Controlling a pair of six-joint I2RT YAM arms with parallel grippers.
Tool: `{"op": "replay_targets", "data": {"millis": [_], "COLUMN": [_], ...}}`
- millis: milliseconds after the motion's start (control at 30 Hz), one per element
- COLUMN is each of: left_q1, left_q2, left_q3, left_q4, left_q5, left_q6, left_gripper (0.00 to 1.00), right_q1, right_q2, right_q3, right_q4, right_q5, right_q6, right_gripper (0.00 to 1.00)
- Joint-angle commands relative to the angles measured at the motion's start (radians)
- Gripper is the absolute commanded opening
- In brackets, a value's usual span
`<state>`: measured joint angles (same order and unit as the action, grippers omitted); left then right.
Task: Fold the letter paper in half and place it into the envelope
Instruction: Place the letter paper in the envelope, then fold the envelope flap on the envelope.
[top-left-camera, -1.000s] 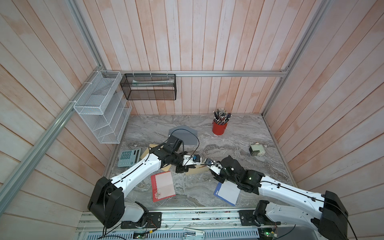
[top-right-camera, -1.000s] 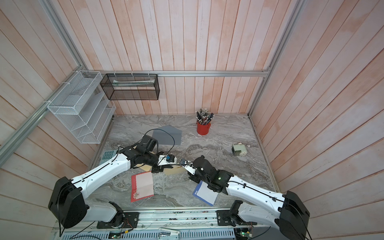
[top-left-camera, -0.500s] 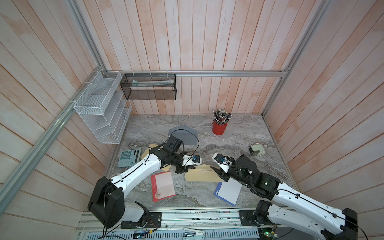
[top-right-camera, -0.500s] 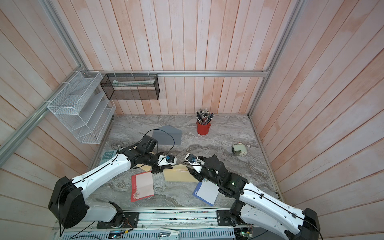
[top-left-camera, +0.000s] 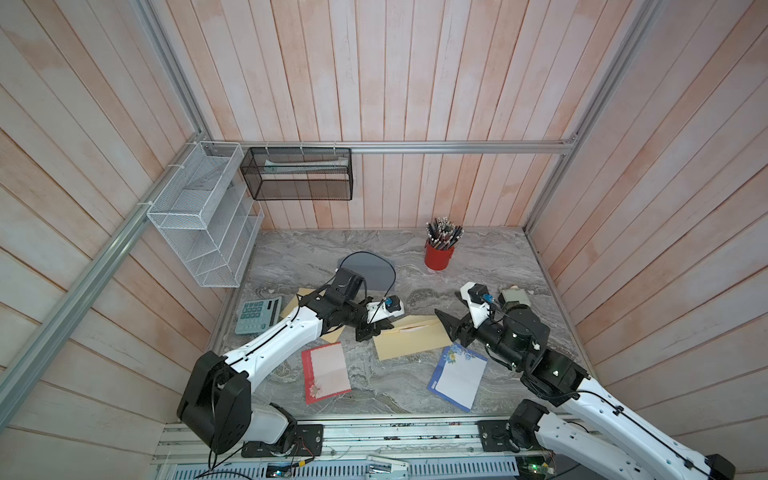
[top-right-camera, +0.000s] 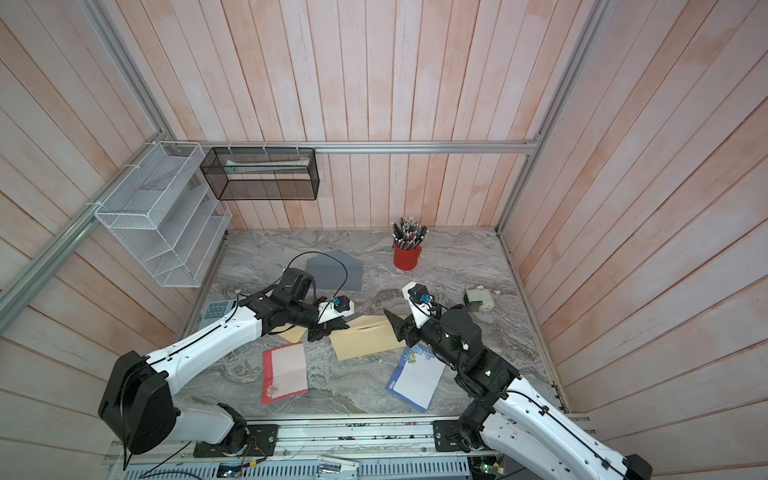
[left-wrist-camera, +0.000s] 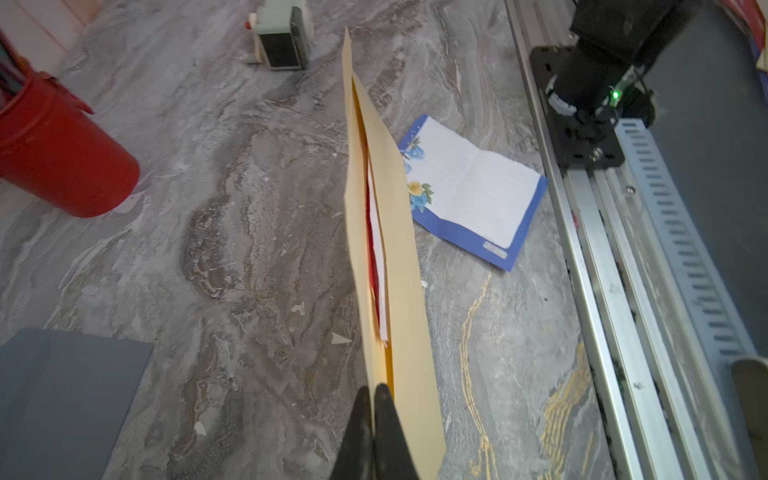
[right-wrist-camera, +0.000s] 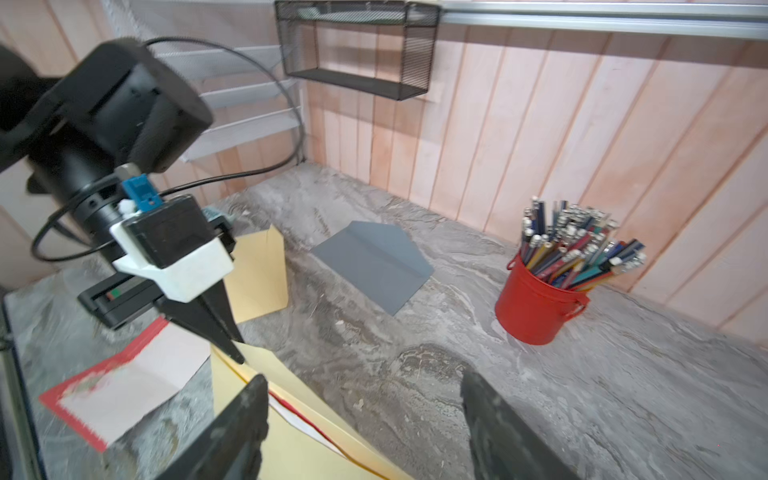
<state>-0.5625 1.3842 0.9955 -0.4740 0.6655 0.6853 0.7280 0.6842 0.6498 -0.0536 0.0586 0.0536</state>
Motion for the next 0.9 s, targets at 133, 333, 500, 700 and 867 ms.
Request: {"op": "replay_targets", "data": {"millis": [133, 333, 500, 700, 867], "left_q1": [0.014, 0.015, 0.016, 0.016, 0.015], "left_q2": [-0.073, 0.072, 0.164, 0.267, 0.316], "left_q3": [-0.127, -0.043, -0.05, -0.083, -0.134], "left_q4": [0.448, 0.439, 0.611, 0.791, 0.959], "left_q5": [-0.105, -0.174, -0.066, -0.075, -0.034], "left_q6": [-0.637, -0.877, -1.064, -1.252, -1.38], "left_gripper": [0.0, 0.0, 0.0, 0.0, 0.0], "right_q1": [-0.196, -0.303, -0.304, -0.305, -0.304], "right_q2": [0.034, 0.121, 0.175, 0.237, 0.308], "right_q3": [0.036, 0.019, -0.012, -0.037, -0.044], "right_q4": [0.064, 0.081, 0.08, 0.102, 0.158], "right_q5": [-0.034, -0.103, -0.076, -0.098, -0.153], "right_q6": [0.262, 0.413, 0.443, 0.456, 0.453], "right_gripper": [0.74, 0.67, 0.64, 0.59, 0.53]}}
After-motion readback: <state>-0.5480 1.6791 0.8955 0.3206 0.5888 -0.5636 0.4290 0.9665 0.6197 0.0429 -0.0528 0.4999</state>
